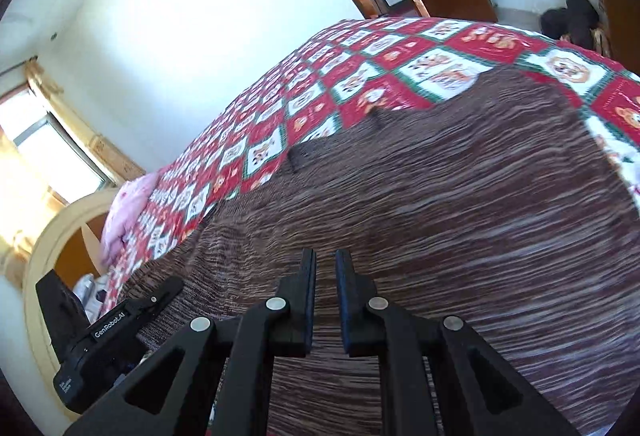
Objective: Fold small clothes
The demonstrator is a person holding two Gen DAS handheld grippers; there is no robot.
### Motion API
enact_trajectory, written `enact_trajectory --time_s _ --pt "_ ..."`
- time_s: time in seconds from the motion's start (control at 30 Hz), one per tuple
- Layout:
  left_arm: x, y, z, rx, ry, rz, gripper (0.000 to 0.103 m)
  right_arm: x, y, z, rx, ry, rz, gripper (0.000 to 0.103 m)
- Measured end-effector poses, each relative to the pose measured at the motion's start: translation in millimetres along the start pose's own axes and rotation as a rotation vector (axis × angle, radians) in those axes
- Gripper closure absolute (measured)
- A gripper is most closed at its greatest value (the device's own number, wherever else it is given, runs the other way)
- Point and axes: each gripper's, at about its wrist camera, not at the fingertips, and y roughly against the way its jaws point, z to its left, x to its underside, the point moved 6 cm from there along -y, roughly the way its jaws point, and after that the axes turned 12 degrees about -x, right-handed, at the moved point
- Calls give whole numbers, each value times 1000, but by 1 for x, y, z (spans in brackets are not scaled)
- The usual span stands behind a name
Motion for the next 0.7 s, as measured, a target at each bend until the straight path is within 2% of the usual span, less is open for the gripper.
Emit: enact_trajectory --time_s 0.1,0.17,0.27,0.37,0.4,0.47,0.53,0.7 --pt "10 10 -38 26 -127 -36 90 -9 14 -11 -13 -16 -27 92" --pt "24 11 -59 33 -218 -43 91 -15 20 -22 -14 -54 -42 85" --pt "40 6 -78 55 -303 -18 91 -16 22 -32 -60 -125 -39 80" --pt "53 0 -87 39 -375 -16 91 -18 19 -29 -93 -126 1 76" --pt "55 -2 -87 33 -383 -17 91 -19 17 -26 -100 -115 16 75" --pt "58 -4 -84 38 -365 -13 90 -23 10 -15 -110 -66 64 60" --pt "60 -3 -77 53 -315 -16 90 -29 -3 3 -110 16 132 51" --pt "62 -2 -70 86 -213 -30 90 -41 -50 75 -116 356 316 51"
